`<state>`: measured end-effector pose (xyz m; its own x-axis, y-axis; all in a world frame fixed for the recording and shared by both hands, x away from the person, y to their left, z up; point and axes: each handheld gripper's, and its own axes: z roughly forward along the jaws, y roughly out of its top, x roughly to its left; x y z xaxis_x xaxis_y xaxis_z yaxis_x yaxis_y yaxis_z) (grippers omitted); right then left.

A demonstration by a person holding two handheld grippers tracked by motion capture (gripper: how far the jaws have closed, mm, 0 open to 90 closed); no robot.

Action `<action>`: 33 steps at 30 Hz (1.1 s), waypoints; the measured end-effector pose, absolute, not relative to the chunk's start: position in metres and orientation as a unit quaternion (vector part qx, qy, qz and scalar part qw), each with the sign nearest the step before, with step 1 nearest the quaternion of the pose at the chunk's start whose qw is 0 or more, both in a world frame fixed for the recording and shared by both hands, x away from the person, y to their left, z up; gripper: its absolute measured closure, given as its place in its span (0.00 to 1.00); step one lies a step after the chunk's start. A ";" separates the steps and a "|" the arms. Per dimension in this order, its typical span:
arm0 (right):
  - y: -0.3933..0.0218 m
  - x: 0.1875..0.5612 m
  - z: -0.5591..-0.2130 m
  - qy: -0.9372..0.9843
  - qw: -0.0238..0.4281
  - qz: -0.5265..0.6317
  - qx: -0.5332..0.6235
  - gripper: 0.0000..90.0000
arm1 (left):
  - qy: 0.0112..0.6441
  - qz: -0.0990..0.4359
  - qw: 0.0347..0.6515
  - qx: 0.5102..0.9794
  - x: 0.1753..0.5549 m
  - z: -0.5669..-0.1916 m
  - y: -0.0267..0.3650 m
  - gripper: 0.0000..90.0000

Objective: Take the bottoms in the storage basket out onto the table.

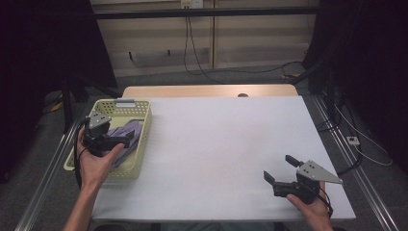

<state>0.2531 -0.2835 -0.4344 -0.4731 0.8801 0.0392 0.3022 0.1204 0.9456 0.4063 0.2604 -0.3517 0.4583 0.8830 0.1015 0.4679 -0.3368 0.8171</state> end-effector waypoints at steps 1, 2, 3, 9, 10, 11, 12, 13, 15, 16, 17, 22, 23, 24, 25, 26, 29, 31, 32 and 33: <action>-0.283 0.253 -0.435 0.694 0.284 0.504 0.428 0.05 | 0.445 0.276 0.370 0.768 0.410 -0.352 0.261 0.07; -0.283 0.254 -0.435 0.695 0.283 0.503 0.428 0.05 | 0.448 0.276 0.372 0.764 0.413 -0.352 0.261 0.09; -0.283 0.254 -0.435 0.695 0.282 0.504 0.428 0.05 | 0.451 0.276 0.378 0.760 0.418 -0.351 0.262 0.11; -0.282 0.255 -0.436 0.697 0.279 0.502 0.430 0.05 | 0.466 0.278 0.368 0.755 0.438 -0.347 0.263 0.09; -0.283 0.255 -0.436 0.697 0.279 0.502 0.430 0.05 | 0.470 0.272 0.373 0.752 0.440 -0.348 0.264 0.09; -0.283 0.255 -0.436 0.697 0.279 0.502 0.430 0.05 | 0.475 0.264 0.373 0.752 0.442 -0.350 0.266 0.09; -0.283 0.255 -0.436 0.697 0.279 0.502 0.430 0.05 | 0.482 0.258 0.372 0.750 0.445 -0.351 0.267 0.09; -0.283 0.255 -0.436 0.697 0.278 0.502 0.429 0.05 | 0.483 0.261 0.372 0.749 0.446 -0.352 0.269 0.10; -0.283 0.255 -0.436 0.697 0.279 0.501 0.431 0.05 | 0.487 0.284 0.361 0.743 0.450 -0.354 0.271 0.13; -0.283 0.256 -0.436 0.697 0.279 0.501 0.431 0.05 | 0.490 0.282 0.360 0.742 0.452 -0.355 0.273 0.11; -0.283 0.256 -0.436 0.697 0.279 0.500 0.431 0.05 | 0.495 0.280 0.362 0.739 0.455 -0.356 0.276 0.09; -0.283 0.256 -0.437 0.698 0.278 0.499 0.432 0.05 | 0.516 0.270 0.350 0.734 0.463 -0.359 0.286 0.09; -0.282 0.256 -0.437 0.698 0.278 0.498 0.433 0.05 | 0.516 0.282 0.341 0.733 0.463 -0.360 0.287 0.11; -0.282 0.257 -0.437 0.698 0.279 0.497 0.433 0.05 | 0.517 0.289 0.334 0.733 0.463 -0.361 0.289 0.11; -0.282 0.256 -0.437 0.698 0.281 0.495 0.435 0.05 | 0.521 0.281 0.336 0.733 0.463 -0.363 0.290 0.09; -0.282 0.256 -0.437 0.698 0.279 0.495 0.436 0.05 | 0.521 0.267 0.333 0.739 0.465 -0.365 0.291 0.08; -0.283 0.256 -0.437 0.698 0.280 0.494 0.436 0.04 | 0.521 0.244 0.319 0.753 0.469 -0.372 0.290 0.09; -0.282 0.257 -0.437 0.699 0.277 0.495 0.435 0.04 | 0.520 0.222 0.310 0.764 0.471 -0.376 0.290 0.08; -0.282 0.257 -0.438 0.700 0.277 0.495 0.435 0.04 | 0.522 0.210 0.308 0.767 0.472 -0.379 0.289 0.08; -0.282 0.257 -0.438 0.700 0.277 0.495 0.434 0.04 | 0.517 0.200 0.305 0.774 0.473 -0.380 0.289 0.08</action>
<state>0.2569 -0.2821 -0.4376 -0.4707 0.8813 0.0420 0.3338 0.1338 0.9331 0.4730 0.2893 -0.3801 0.3851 0.9228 -0.0061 0.6791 -0.2789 0.6790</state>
